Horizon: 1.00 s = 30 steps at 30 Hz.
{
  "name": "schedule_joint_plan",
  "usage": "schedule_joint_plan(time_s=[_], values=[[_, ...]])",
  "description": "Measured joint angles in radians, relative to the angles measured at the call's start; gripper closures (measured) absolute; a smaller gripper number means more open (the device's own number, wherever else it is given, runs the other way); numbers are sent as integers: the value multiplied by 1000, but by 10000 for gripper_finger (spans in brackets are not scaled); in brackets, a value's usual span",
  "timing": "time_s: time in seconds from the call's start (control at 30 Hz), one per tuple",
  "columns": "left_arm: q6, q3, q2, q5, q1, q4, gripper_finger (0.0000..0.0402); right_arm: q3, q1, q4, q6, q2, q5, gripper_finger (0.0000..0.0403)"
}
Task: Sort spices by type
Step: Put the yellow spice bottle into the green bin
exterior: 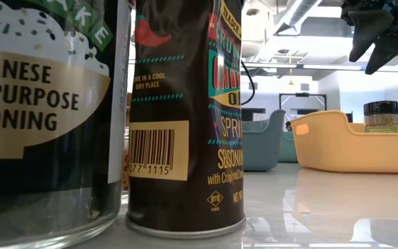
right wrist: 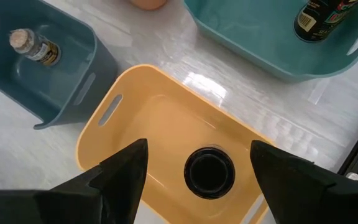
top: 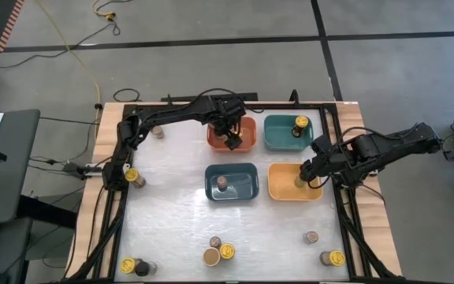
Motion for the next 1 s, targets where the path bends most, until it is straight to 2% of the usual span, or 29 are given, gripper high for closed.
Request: schedule_joint_plan(time_s=[0.3, 0.7, 0.9, 1.0], values=[[-2, 0, -38, -3, 0, 14, 73, 0, 0, 1, 0, 0, 0, 92], [-5, 0, -236, -26, 0, -9, 72, 0, 0, 26, -1, 0, 0, 92], [121, 0, -328, -27, -7, -179, 72, 0, 0, 6, -2, 5, 0, 92], [65, 0, -355, -26, -18, -283, 72, 0, 0, -17, -76, 13, 0, 92]])
